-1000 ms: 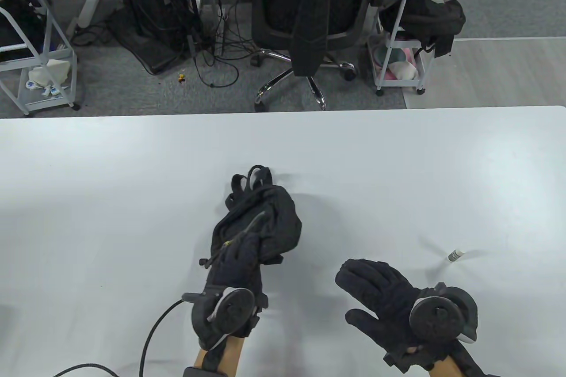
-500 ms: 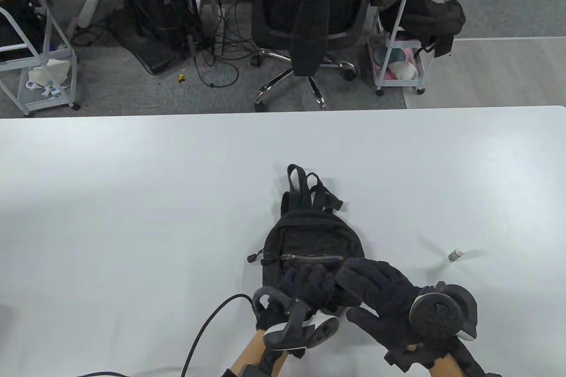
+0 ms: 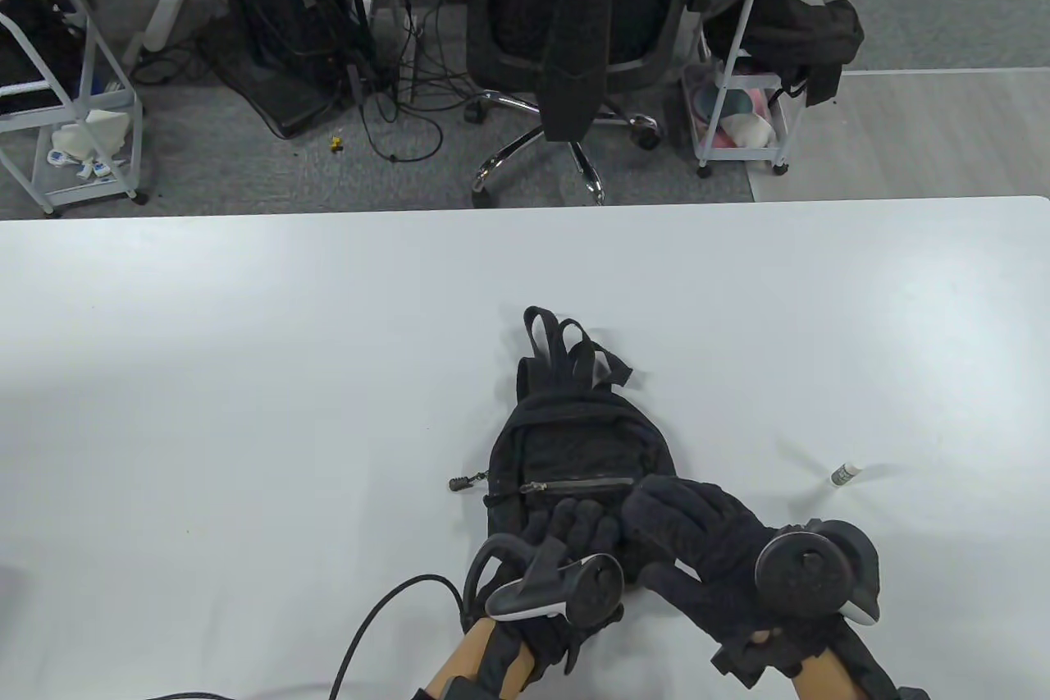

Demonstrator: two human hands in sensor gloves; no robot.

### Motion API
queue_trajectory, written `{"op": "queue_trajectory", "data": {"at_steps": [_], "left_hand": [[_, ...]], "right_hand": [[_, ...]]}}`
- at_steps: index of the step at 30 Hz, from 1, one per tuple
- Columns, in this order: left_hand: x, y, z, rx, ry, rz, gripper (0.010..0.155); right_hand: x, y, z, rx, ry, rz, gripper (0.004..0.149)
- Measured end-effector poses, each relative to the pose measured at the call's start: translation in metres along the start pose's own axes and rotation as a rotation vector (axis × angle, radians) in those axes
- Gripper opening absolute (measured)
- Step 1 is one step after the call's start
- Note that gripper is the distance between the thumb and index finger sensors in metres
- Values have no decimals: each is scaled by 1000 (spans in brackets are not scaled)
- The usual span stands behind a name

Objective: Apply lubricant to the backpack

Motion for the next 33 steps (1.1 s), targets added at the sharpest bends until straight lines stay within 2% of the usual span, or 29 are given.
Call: {"op": "queue_trajectory", "data": {"at_steps": [5, 11, 15, 19, 23, 28, 33], "left_hand": [[18, 30, -14, -119, -79, -233, 83], [66, 85, -56, -414, -114, -516, 78], [94, 107, -82, -568, -126, -645, 77], [114, 119, -97, -658, -126, -754, 75], [124, 122, -100, -676, -104, -758, 74], [132, 120, -98, -669, -84, -781, 73], [138, 119, -97, -672, -69, -793, 73]], "right_hand": [[1, -8, -2, 24, -2, 7, 64], [9, -34, -5, 104, 18, 25, 64], [19, -48, -7, 145, 59, 22, 63], [34, -60, -8, 178, 140, -20, 63], [60, -72, -7, 217, 307, -115, 63], [113, -92, -12, 302, 657, -238, 65], [176, -100, -23, 318, 967, -145, 67]]}}
Point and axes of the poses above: the tracker on the back of each hand, its own x axis roughly to the little-finger side, its own z axis roughly from the wrist to the fingertips, y = z × x, the point moved 5 cm from there along z, roughly from the wrist to the fingertips, and after that the axes turned 12 degrees about y, right-handed, at the moved point
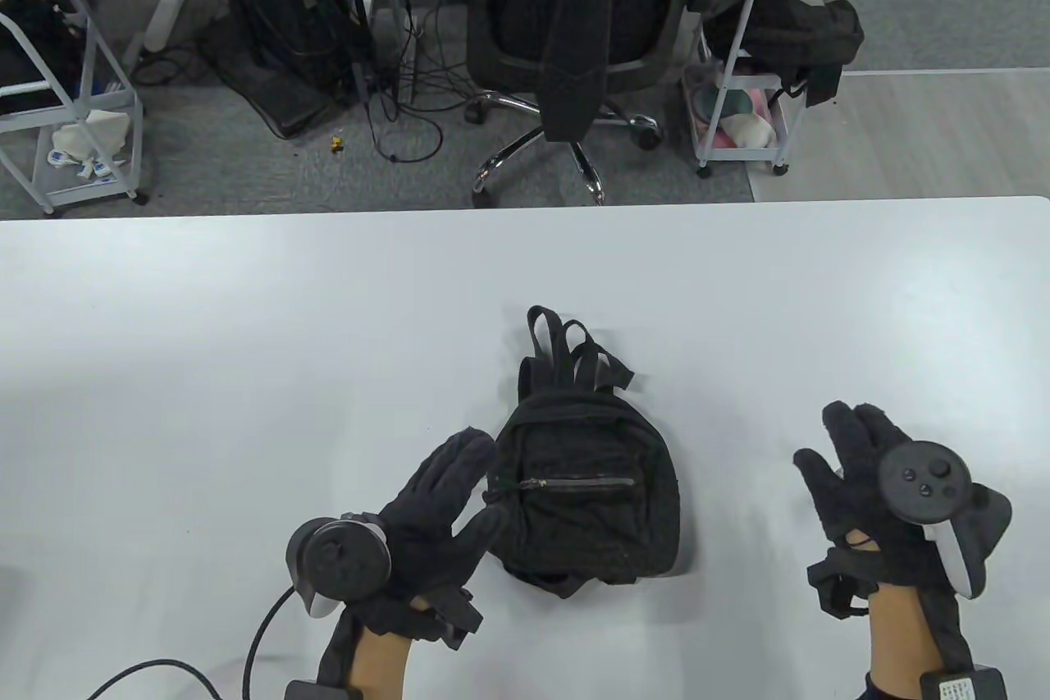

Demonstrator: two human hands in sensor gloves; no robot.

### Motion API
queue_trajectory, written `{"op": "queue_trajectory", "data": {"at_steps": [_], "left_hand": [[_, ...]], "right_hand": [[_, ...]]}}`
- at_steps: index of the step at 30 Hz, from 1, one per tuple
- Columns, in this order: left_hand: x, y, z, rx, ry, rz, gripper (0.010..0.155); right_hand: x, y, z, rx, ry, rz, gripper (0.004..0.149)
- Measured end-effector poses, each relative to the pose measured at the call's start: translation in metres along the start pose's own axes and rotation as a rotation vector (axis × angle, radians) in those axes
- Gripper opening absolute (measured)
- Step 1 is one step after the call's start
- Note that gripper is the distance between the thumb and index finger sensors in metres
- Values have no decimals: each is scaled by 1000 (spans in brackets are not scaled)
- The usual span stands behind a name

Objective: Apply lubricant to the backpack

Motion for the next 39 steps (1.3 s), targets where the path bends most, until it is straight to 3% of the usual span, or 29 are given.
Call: {"op": "queue_trajectory", "data": {"at_steps": [4, 9, 24, 29, 34, 39], "left_hand": [[3, 1, 1, 2, 12, -8, 73], [4, 1, 1, 6, 16, -4, 72], [6, 0, 2, 16, 35, 24, 72], [3, -2, 2, 23, 26, 23, 72], [-7, -12, 0, 42, -5, 35, 72], [-20, -27, -2, 65, -39, 30, 71]], "right_hand": [[31, 17, 25, -55, 193, -22, 68], [41, 26, 34, -11, 289, -82, 68], [35, 25, 31, 130, 325, -207, 50], [8, 7, 10, 179, 147, -79, 49], [-30, -12, -32, 231, -170, 127, 48], [-79, -2, -88, 14, -462, 324, 48]]}}
Point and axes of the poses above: the tracker on the back of each hand, its own x axis roughly to the little-finger side, its own z axis roughly from the wrist to the fingertips, y = z × x, the point moved 5 cm from there along z, roughly from the wrist to the fingertips, and after that the axes turned 12 degrees about y, right-handed, at the moved point
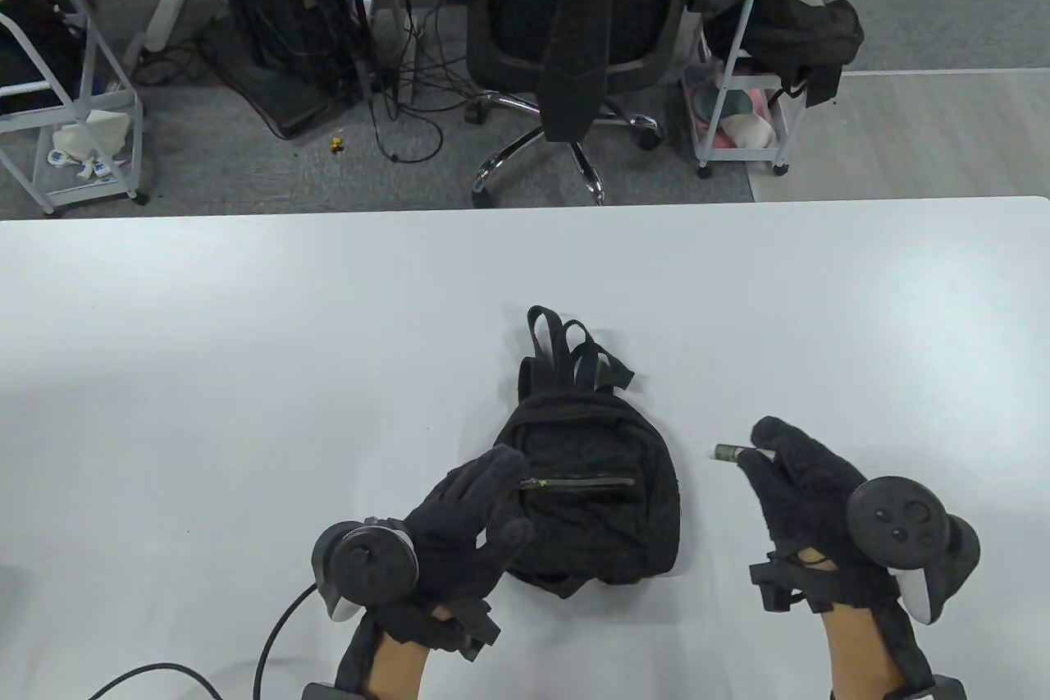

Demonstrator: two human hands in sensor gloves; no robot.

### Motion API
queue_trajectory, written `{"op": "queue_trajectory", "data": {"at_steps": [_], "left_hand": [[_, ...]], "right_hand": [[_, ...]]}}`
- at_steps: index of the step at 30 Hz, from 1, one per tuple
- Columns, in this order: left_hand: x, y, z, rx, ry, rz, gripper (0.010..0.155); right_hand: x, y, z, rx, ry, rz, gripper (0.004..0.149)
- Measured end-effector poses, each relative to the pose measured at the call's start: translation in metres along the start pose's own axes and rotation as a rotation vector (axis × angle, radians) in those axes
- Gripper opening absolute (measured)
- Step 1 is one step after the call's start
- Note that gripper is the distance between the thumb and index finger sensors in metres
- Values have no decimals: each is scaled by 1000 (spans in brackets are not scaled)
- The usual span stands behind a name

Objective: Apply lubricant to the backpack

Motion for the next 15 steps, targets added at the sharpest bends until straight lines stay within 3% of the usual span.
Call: {"op": "queue_trajectory", "data": {"at_steps": [4, 9, 12, 15], "left_hand": [[-12, -10, -2, 3, -27, 68, 72], [-25, -17, -5, -18, -50, 183, 72], [-28, -17, -5, -41, -49, 215, 69], [-28, -15, -6, -68, -39, 232, 64]], "right_hand": [[-42, 32, -20, -158, -108, 58, 47], [-86, 64, -40, -197, -199, -64, 47], [-99, 83, -44, -250, -191, -57, 46], [-106, 95, -48, -233, -193, -66, 46]]}}
Point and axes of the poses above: the tracker on the back of each hand, its own x axis roughly to the little-finger side, its own z axis roughly from the wrist to the fingertips, y = z × x, the point moved 5 cm from there along z, roughly from the wrist to the fingertips, and after that the axes turned 12 degrees about y, right-handed, at the moved point
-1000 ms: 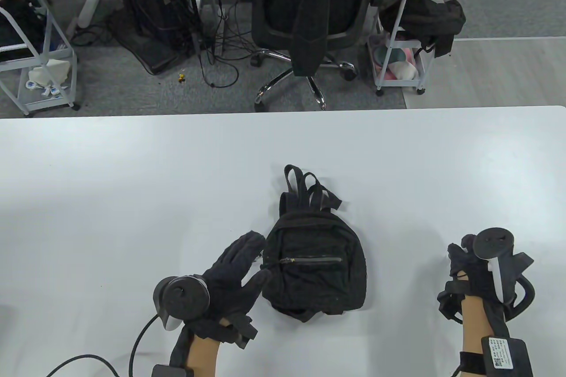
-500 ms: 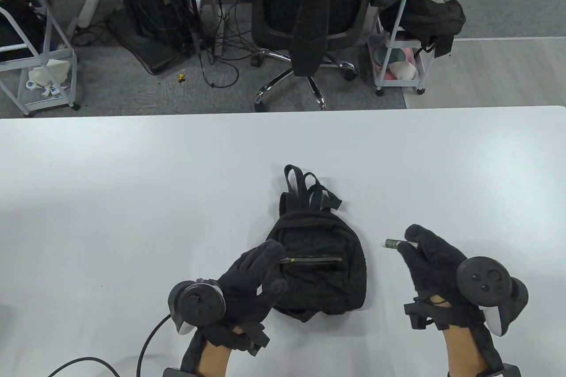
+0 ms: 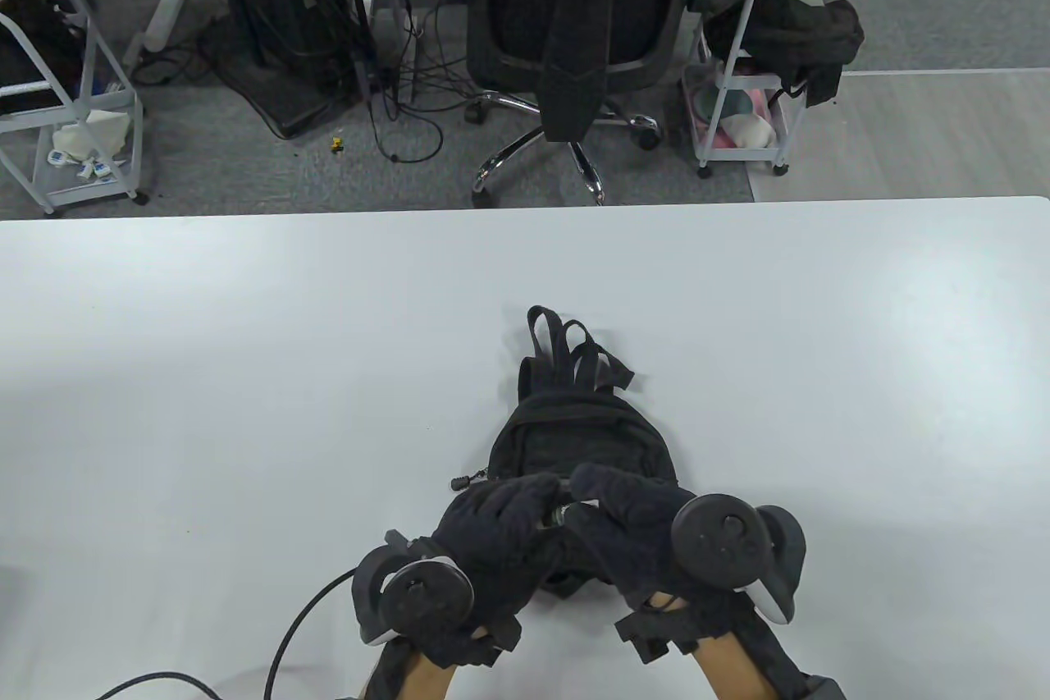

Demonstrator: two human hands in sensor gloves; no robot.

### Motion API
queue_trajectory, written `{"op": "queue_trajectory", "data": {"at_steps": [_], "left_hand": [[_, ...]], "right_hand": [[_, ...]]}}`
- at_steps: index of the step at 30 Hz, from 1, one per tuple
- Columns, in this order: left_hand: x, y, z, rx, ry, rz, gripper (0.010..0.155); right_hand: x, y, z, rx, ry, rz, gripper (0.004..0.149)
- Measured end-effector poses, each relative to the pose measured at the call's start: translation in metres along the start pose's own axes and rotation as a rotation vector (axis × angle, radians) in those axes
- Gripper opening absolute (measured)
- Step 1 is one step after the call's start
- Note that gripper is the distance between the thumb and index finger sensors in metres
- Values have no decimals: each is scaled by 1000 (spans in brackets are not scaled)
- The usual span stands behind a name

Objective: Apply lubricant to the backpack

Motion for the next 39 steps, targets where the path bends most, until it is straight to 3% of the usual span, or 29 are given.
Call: {"op": "queue_trajectory", "data": {"at_steps": [5, 9, 13, 19, 22, 29, 39], "left_hand": [[1, 1, 1, -30, 27, 87, 57], [-10, -3, 1, -37, 23, 250, 57], [-20, -9, -1, -68, 0, 353, 57], [-25, -18, -2, -51, -26, 366, 57], [-28, -27, -3, -26, -35, 435, 57], [-31, -30, -2, 10, -56, 357, 57], [-35, -22, -1, 34, -64, 249, 57]], "right_hand": [[1, 21, 2, -20, 16, 3, 47], [10, 29, 4, -47, 41, 47, 47], [20, 28, 4, 43, 97, -13, 57], [30, 32, 6, -42, 121, 128, 50], [29, 33, 7, -70, 92, 95, 43], [29, 21, 9, -102, -54, 148, 39], [23, 4, 3, -51, -178, 173, 38]]}}
Point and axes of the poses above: the tracker on the back of each hand, its own x axis roughly to the little-finger side, its own z axis roughly from the wrist to the fingertips, y = z × x, the point moved 5 cm from there along z, roughly from the wrist to the fingertips, and after that the axes turned 12 degrees about y, right-handed, at the moved point
